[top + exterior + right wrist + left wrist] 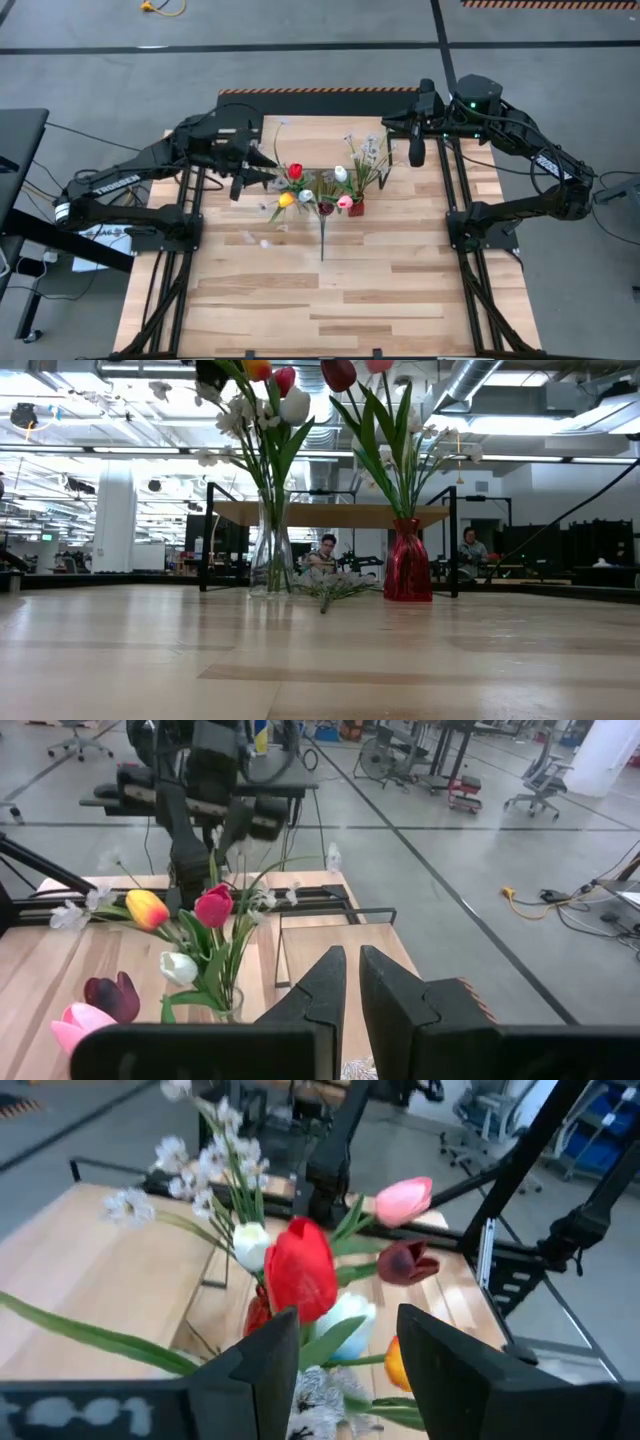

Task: Pick and place flowers into a vace then onto a shelf
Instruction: Put the white flower into the red vase

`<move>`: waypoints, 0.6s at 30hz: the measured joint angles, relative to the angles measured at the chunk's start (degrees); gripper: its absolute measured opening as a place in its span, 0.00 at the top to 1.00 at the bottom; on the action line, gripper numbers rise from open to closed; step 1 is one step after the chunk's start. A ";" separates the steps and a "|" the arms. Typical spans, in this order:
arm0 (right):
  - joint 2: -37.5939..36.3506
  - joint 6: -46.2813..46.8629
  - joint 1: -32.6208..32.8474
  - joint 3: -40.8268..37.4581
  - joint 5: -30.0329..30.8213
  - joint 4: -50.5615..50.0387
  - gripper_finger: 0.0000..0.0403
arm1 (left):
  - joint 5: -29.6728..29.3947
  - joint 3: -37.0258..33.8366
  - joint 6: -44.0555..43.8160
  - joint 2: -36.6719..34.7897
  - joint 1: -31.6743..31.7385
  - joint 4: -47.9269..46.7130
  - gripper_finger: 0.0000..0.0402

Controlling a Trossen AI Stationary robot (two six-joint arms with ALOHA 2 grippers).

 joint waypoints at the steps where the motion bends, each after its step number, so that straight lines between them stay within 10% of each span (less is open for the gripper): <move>1: 0.00 0.00 0.00 0.00 0.00 0.00 0.93 | -0.16 0.00 -0.10 -0.90 0.00 0.13 0.61; 9: 0.00 1.00 0.73 0.00 4.31 0.00 0.93 | -0.25 0.02 -3.87 -8.83 0.00 8.37 0.61; 18: 3.76 6.21 17.83 6.61 33.17 -9.83 0.93 | -1.06 0.04 -6.35 -17.08 -0.62 10.53 0.61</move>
